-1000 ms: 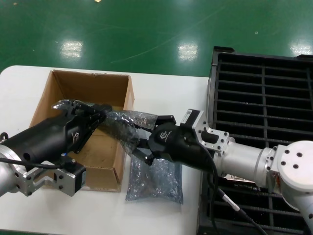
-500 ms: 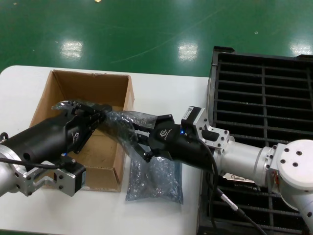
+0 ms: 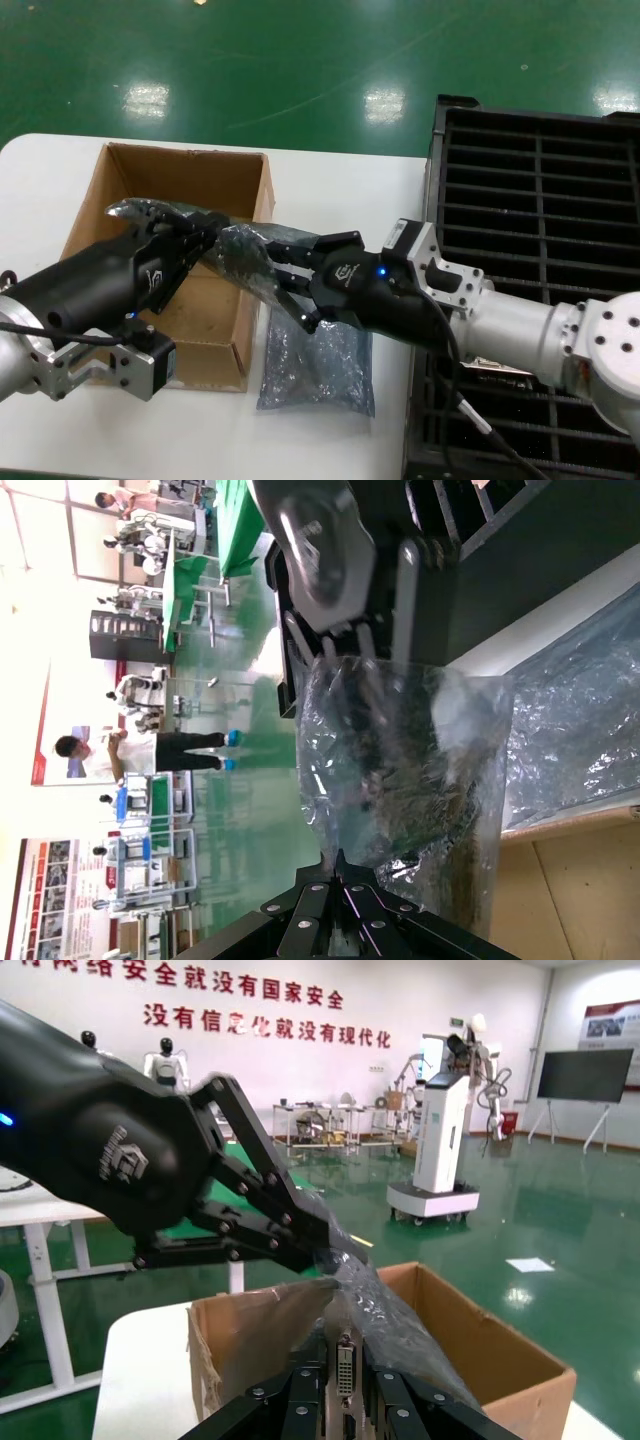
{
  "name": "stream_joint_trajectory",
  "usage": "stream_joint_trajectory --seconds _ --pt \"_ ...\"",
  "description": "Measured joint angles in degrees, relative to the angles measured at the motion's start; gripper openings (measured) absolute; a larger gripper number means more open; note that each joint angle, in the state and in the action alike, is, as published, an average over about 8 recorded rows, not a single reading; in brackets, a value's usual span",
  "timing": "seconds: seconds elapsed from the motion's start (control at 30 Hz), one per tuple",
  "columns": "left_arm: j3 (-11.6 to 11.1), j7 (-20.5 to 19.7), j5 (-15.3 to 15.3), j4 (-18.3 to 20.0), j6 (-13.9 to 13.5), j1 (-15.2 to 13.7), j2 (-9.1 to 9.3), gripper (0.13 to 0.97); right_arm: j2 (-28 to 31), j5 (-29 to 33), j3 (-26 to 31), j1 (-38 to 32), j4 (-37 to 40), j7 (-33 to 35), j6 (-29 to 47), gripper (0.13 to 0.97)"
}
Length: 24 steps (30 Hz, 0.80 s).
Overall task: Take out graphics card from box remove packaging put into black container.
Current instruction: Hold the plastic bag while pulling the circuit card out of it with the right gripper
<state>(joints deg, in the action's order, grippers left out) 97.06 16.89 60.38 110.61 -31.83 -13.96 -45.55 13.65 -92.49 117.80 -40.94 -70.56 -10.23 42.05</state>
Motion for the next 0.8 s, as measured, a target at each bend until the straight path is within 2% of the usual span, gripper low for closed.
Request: stream_joint_trajectory --seconds 0.4,0.8 --pt "0.0 0.0 0.0 0.0 0.0 0.0 0.00 0.140 6.2 1.0 -0.6 4.7 -12.0 -2.1 -0.1 0.190" --pt "0.0 0.0 0.0 0.0 0.0 0.0 0.00 0.139 18.0 1.9 -5.5 13.8 -28.3 -6.1 -1.8 0.190"
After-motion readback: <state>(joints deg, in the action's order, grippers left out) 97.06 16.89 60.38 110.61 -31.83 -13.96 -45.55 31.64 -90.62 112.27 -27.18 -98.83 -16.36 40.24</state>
